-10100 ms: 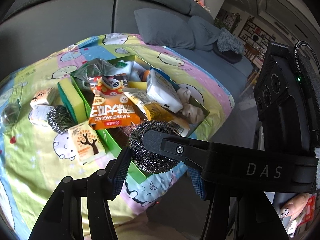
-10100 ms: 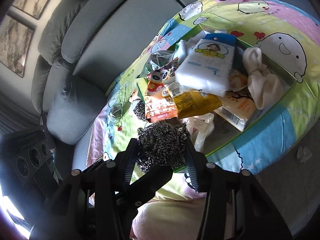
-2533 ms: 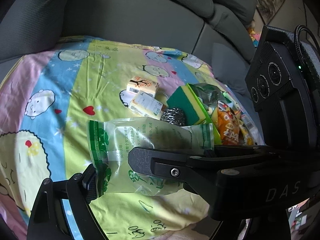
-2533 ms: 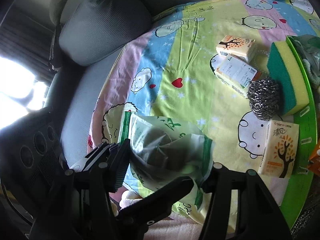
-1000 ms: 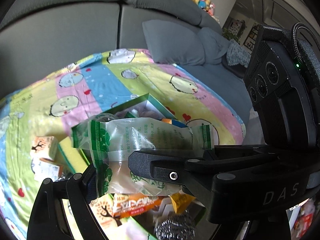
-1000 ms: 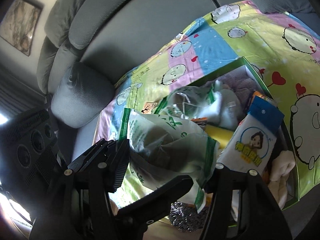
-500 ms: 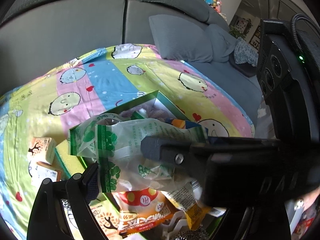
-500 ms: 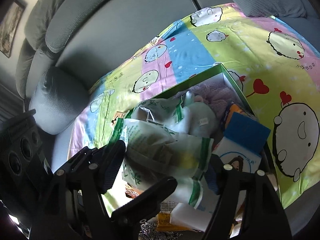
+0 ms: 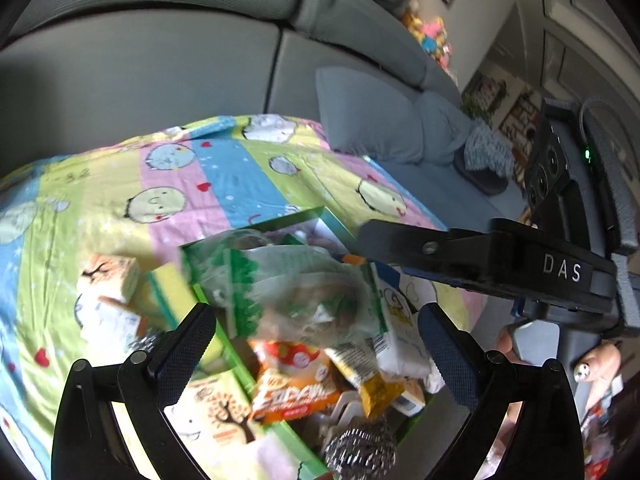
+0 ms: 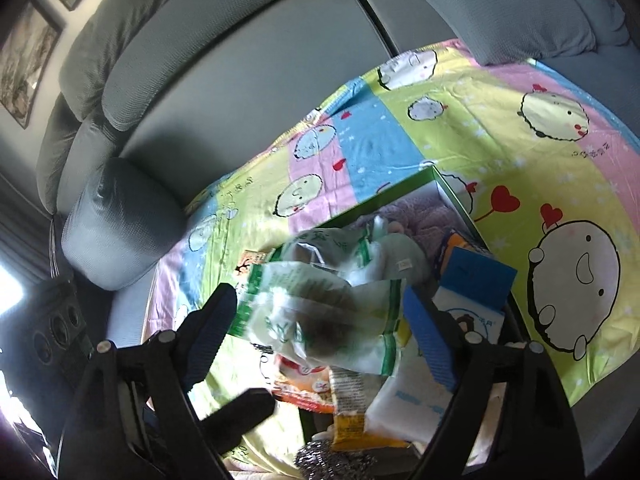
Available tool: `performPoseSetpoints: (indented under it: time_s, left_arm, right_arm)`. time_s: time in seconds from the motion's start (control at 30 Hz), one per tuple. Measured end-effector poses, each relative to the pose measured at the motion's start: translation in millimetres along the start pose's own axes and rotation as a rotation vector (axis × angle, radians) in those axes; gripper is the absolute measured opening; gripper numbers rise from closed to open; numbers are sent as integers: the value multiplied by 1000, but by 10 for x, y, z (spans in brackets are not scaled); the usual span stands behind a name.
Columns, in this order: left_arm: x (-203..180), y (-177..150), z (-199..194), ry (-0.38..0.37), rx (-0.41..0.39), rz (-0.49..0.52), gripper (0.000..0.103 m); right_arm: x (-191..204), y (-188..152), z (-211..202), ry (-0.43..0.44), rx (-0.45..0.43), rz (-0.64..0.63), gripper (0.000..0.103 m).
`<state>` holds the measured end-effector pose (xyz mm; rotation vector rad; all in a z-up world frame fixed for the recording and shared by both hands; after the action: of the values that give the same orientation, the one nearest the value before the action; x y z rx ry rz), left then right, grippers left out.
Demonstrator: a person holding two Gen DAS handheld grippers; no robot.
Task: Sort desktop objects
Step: 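Lower the plastic bag into the green box and open the right tool, then move the right tool back over the sheet toward the white labelled packet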
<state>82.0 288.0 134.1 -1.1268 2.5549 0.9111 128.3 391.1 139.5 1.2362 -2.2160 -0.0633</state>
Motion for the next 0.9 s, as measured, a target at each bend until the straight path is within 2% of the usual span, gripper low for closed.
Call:
performPoseSetpoints:
  time_s: [0.13,0.4,0.5,0.73,0.9]
  left_arm:
    - [303,-219,-247,18,-50,-116,101]
    - [975,-849,-594,114,-129,-331,101]
    - [1211,-1033,-666,101,-137,-399,101]
    - [1543,-1286,-745,83,-160,-473,101]
    - [1724,-1366,-728,80,-147,-494,101]
  right_arm:
    - [113,-64,-35,5,-9,-17,88]
    - [419,-211,73,27,25,-55,88]
    - [545,-283,137,31,45,-82,88]
    - [928,-401,420,10,121,-166,88]
    - [1278,-431,838,27,209,-221,88]
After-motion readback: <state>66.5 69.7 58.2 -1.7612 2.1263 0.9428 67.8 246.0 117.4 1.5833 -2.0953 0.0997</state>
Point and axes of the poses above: each gripper's, at about its wrist camera, not at the fingertips, and z roughly the way its jaws point, x to its left, y to its top, the point moved 5 cm from there along z, roughly the way its jaws point, and after that the axes turned 15 degrees about x, right-handed, at the moved point
